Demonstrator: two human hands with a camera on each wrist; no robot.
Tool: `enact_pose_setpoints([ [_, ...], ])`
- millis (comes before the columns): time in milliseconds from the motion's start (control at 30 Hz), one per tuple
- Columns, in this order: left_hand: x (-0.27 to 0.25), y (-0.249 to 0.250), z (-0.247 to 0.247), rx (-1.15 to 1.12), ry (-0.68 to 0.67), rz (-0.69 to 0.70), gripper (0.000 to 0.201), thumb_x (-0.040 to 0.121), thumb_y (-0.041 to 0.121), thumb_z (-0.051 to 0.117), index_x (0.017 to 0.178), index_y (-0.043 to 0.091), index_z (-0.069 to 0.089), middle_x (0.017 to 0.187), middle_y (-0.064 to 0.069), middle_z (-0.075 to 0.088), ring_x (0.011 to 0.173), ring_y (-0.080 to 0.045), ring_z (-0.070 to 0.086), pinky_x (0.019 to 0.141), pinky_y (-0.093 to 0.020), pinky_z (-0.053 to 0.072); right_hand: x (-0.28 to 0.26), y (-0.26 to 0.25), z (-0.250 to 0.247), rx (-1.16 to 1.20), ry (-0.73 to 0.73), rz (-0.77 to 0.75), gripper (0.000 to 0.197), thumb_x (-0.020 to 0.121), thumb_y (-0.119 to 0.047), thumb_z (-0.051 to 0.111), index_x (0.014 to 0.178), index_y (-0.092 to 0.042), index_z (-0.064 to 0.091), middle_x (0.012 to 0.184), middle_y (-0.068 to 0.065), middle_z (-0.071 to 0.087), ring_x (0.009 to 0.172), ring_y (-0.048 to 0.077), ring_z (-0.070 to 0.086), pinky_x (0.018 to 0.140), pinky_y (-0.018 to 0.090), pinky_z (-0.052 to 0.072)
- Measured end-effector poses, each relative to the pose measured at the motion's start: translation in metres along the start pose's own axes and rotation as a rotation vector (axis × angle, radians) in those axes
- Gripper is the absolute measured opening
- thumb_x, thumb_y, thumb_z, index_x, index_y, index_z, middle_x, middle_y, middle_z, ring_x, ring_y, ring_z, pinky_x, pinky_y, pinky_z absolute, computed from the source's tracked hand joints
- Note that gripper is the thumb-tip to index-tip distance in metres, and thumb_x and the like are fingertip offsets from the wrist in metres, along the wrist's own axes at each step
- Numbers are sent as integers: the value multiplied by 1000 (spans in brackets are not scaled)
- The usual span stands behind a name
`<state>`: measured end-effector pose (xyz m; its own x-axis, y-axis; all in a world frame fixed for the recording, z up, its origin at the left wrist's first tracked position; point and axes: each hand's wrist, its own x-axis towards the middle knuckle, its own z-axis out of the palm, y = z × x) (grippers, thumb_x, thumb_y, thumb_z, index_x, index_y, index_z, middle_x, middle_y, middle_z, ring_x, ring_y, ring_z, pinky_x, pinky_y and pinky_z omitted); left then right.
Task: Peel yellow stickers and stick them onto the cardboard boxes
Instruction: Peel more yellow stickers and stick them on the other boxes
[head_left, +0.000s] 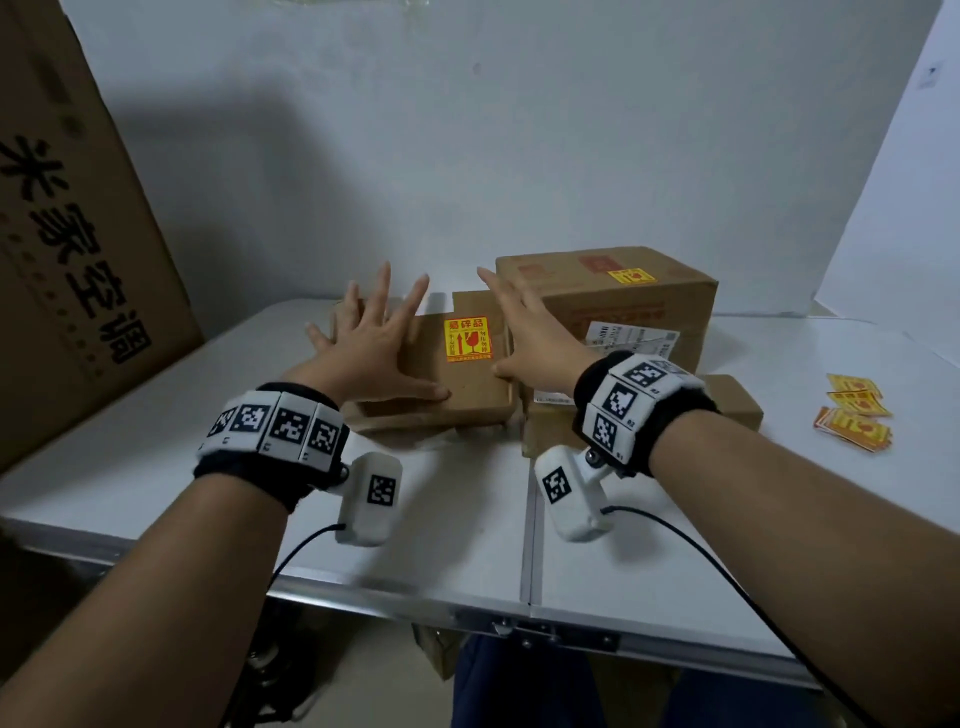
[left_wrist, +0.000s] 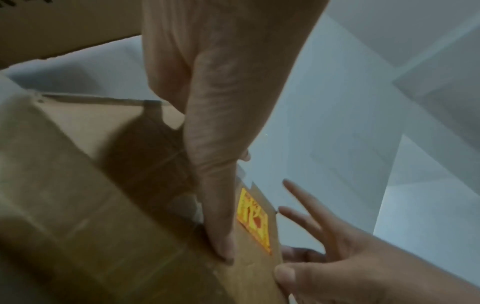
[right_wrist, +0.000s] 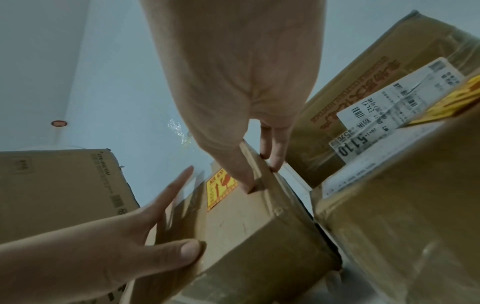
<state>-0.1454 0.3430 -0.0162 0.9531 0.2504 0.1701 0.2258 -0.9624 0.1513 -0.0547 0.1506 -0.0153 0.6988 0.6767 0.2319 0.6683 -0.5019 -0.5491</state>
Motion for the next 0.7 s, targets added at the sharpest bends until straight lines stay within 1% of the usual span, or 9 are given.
enact_pose_setpoints([
  [33, -2, -2, 1, 24, -15, 1, 128, 55, 78, 68, 139, 56, -26, 154, 10, -36, 143, -33, -30, 103, -76, -3, -2, 2, 3, 20, 1, -4, 110, 80, 4, 69, 149, -46, 0, 161, -2, -7, 146, 38, 18, 110, 50, 37],
  [100, -4, -3, 9, 47, 38, 20, 126, 55, 78, 69, 141, 55, -21, 159, 11, -20, 145, -33, -24, 101, -78, -2, -5, 5, 4, 20, 20, -19, 108, 80, 5, 67, 150, -43, 0, 162, 1, -2, 144, 38, 22, 109, 51, 37],
  [133, -5, -3, 14, 47, 91, 30, 124, 58, 72, 73, 144, 53, -15, 159, 9, -8, 146, -32, -16, 101, -79, 2, -6, 6, 3, 12, 35, -29, 104, 81, 4, 65, 152, -38, 2, 161, 3, 4, 141, 36, 28, 109, 49, 38],
  [200, -5, -2, 23, 21, 206, 34, 112, 66, 52, 79, 148, 47, 2, 152, 2, 14, 143, -33, 5, 101, -79, 16, -8, 7, 0, 25, 67, -33, 91, 85, 2, 62, 154, -28, 10, 158, 7, 16, 133, 30, 40, 105, 37, 42],
  [233, -3, -2, 27, -5, 252, 29, 102, 71, 40, 78, 149, 43, 13, 147, -1, 22, 139, -34, 15, 100, -76, 24, -8, 7, -2, 30, 73, -23, 86, 87, -1, 62, 154, -24, 14, 156, 7, 20, 131, 27, 43, 102, 31, 42],
  [300, 6, 0, 34, -53, 290, 26, 78, 77, 26, 71, 145, 36, 33, 140, -6, 33, 130, -38, 29, 99, -66, 34, -7, 8, -6, 13, 57, 12, 79, 89, -6, 61, 153, -22, 18, 155, 7, 23, 131, 25, 43, 99, 27, 38],
  [400, 23, 7, 37, -68, 268, -1, 63, 80, 28, 68, 138, 35, 43, 141, -6, 34, 130, -38, 28, 99, -65, 36, -3, 10, -12, -8, 50, 53, 74, 90, -10, 60, 152, -19, 21, 155, 8, 24, 135, 25, 38, 102, 26, 32],
  [567, 45, 19, 41, -70, 242, -44, 64, 81, 26, 66, 138, 37, 40, 142, -4, 31, 134, -33, 23, 97, -67, 35, 3, 22, -26, -38, 76, 101, 64, 92, -11, 58, 149, -15, 30, 153, 7, 28, 138, 24, 33, 109, 29, 28],
  [700, 56, 36, 45, -33, 236, -97, 65, 81, 24, 66, 139, 38, 38, 142, -4, 30, 134, -35, 23, 98, -70, 32, 5, 38, -35, -50, 98, 137, 59, 93, -10, 56, 147, -16, 33, 155, 7, 25, 139, 25, 33, 110, 32, 29],
])
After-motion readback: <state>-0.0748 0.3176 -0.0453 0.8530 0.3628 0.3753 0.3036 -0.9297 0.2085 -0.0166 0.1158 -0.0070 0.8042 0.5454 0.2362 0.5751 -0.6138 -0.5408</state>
